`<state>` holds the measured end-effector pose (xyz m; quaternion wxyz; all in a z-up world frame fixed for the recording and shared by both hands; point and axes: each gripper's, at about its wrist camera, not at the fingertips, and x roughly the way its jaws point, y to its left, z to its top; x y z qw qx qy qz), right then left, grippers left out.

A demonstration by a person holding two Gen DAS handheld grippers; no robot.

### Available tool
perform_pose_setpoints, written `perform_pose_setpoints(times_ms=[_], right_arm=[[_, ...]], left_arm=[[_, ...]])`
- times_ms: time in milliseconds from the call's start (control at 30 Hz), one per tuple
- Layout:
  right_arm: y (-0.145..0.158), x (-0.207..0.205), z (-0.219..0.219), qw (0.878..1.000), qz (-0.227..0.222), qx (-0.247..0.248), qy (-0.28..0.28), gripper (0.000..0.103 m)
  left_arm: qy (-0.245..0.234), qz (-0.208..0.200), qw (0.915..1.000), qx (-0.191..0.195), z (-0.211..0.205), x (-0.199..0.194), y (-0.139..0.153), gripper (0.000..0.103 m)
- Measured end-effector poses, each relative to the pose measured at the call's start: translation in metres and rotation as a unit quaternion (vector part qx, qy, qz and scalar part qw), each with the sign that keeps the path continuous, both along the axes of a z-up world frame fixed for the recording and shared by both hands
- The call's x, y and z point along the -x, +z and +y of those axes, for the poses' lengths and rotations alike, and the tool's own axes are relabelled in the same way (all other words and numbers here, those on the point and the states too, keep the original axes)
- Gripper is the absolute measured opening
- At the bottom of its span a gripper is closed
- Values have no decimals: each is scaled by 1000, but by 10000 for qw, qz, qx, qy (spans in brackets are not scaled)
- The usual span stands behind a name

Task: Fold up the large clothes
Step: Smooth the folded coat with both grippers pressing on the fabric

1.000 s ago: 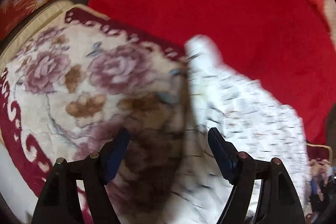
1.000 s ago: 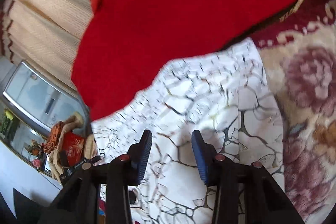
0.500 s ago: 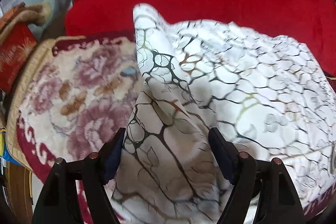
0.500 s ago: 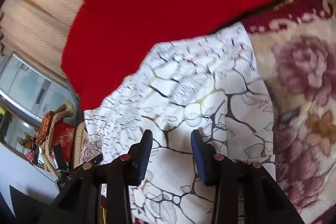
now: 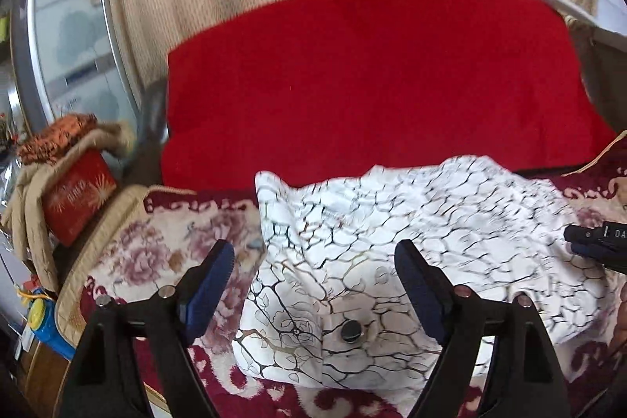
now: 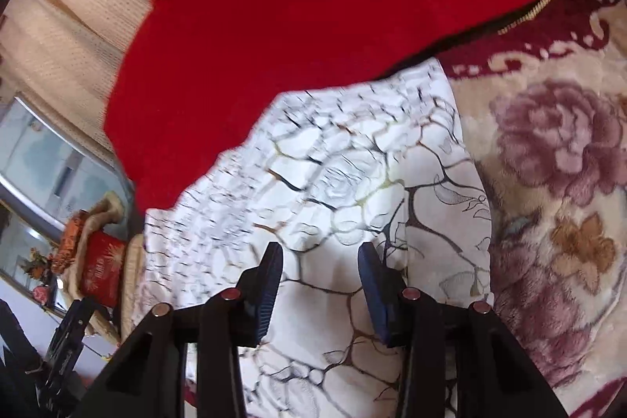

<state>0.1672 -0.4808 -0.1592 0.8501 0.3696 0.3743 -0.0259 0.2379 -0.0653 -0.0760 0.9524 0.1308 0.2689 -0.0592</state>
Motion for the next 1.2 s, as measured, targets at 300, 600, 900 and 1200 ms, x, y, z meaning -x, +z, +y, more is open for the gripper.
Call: perform_pose_setpoints(times_ms=[300, 600, 900, 1200], right_arm=[[30, 24, 7, 9976, -645, 267, 33, 52], [25, 23, 5, 9977, -591, 328, -49, 52], [11, 14, -4, 9989, -306, 333, -73, 52], [-17, -8, 5, 9964, 462, 702, 104, 53]], left_arm=[[-72, -352, 9994, 26, -4, 32, 29, 91], [63, 31, 10000, -3, -3, 8, 0, 99], [1087, 1110, 9878, -95, 42, -52, -88, 98], [1200, 1650, 9790, 38, 62, -63, -120, 99]])
